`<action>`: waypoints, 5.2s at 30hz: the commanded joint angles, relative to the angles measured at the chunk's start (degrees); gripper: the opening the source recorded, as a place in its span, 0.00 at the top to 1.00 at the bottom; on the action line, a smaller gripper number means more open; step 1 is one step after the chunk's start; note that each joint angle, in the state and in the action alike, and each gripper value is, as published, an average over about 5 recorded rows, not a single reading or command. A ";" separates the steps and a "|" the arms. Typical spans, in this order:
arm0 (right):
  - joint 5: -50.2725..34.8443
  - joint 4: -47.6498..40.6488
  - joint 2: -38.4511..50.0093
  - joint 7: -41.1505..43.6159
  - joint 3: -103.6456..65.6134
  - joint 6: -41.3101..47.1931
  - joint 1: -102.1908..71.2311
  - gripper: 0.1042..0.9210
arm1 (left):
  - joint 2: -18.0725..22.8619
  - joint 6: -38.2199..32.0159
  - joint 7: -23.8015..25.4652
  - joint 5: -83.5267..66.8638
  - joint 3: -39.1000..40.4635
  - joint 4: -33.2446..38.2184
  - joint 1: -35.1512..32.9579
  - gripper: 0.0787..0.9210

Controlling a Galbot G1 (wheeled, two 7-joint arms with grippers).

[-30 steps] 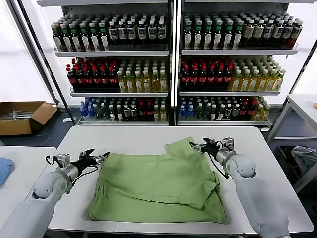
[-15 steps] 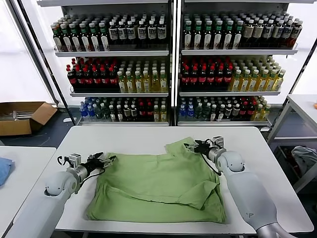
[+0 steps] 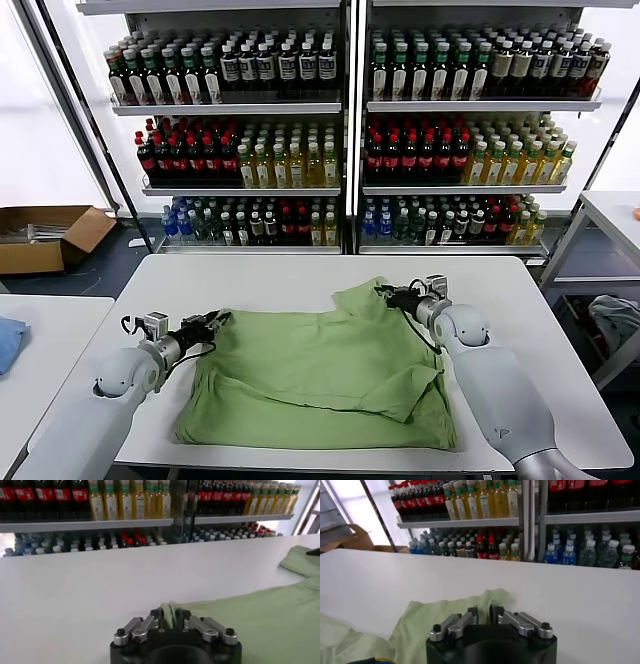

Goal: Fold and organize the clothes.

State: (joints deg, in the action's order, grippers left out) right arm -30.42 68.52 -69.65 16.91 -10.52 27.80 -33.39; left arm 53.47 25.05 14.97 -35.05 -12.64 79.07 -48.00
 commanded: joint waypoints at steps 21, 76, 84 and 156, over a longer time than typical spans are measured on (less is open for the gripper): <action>-15.62 39.70 7.13 -4.34 -16.41 1.41 -27.59 1.00 | -4.16 -0.24 -5.65 -4.29 -14.09 24.21 -15.07 0.99; -9.98 52.41 3.59 -0.84 -45.65 -17.66 -66.69 0.12 | 17.23 -4.20 -28.10 8.55 -16.27 39.47 -46.63 0.12; -12.76 52.96 3.98 -1.11 -45.65 -17.20 -66.80 0.12 | 16.79 -3.63 -26.96 8.77 -15.81 37.60 -47.04 0.33; -10.69 58.49 3.35 -2.37 -39.59 -15.18 -62.68 0.12 | 18.94 -5.60 -16.23 14.87 3.92 37.64 -35.52 0.76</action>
State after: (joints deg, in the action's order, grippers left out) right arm -41.37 127.08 -66.37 14.57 -50.27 12.63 -96.03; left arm 68.36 18.80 0.03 -23.55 -19.97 120.35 -86.44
